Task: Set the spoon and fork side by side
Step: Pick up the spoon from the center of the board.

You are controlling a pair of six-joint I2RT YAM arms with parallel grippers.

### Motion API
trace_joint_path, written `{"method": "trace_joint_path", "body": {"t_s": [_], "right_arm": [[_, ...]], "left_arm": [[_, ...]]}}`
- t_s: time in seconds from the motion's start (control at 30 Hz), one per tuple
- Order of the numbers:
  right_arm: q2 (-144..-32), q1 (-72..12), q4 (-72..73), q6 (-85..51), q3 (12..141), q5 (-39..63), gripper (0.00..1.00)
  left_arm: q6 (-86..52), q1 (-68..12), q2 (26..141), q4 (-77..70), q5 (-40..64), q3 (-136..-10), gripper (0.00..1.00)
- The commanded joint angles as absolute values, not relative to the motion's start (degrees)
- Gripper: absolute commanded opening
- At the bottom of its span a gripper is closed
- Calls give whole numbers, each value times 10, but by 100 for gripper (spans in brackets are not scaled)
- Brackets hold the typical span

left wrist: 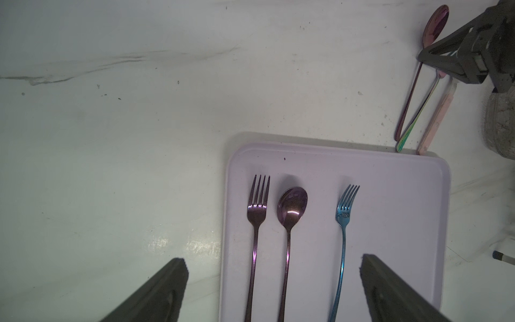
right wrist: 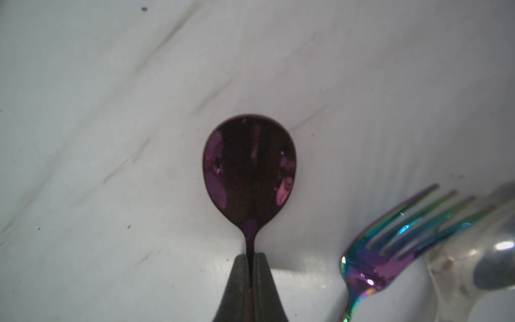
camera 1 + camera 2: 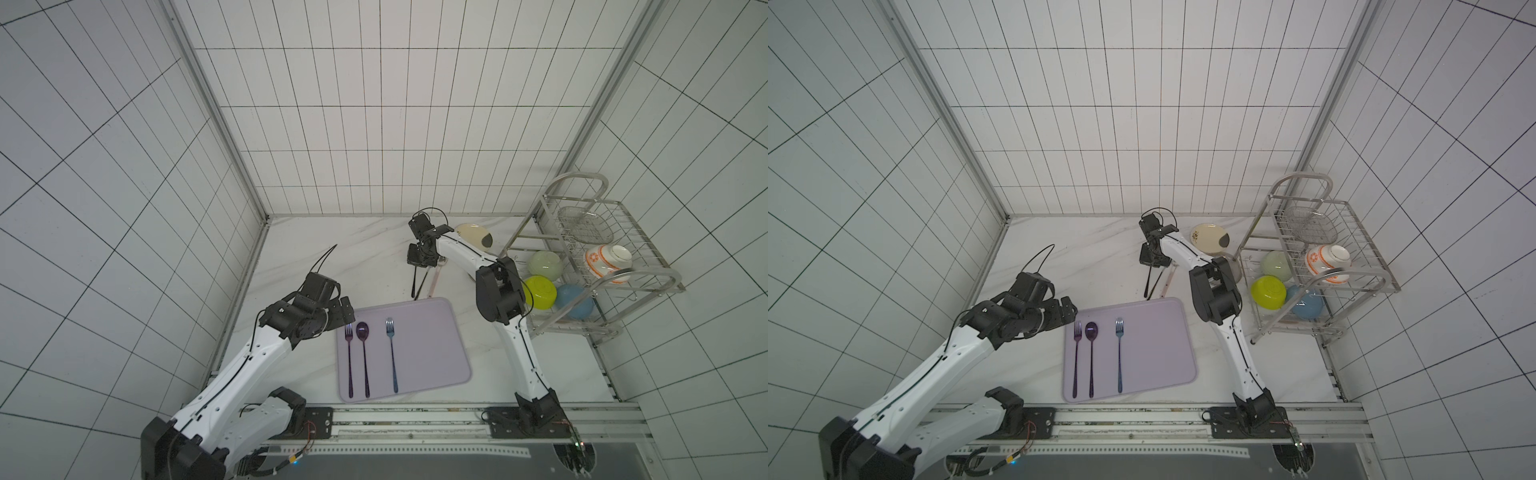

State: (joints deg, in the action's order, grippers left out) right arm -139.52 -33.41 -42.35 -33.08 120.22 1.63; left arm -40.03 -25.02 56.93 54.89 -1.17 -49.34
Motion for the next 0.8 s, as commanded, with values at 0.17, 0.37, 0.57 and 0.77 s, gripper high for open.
{"method": "trace_joint_path", "body": {"t_s": [0.17,0.37,0.57,0.77], "right_arm": [[-1323,-321,-359,-224,1220,0,0],[-1240,-322,-355,-203,1163,7,0],[-1117,-343,-375,-216,1044,6,0],[-976,-422,-395,-281,861,-37,0]], "left_arm": [[-404,-248,534,564,-44,-498,98],[-406,-247,511,560,-67,-490,98],[-403,-248,489,548,-87,-476,98],[-400,-248,480,541,-87,-474,98]]}}
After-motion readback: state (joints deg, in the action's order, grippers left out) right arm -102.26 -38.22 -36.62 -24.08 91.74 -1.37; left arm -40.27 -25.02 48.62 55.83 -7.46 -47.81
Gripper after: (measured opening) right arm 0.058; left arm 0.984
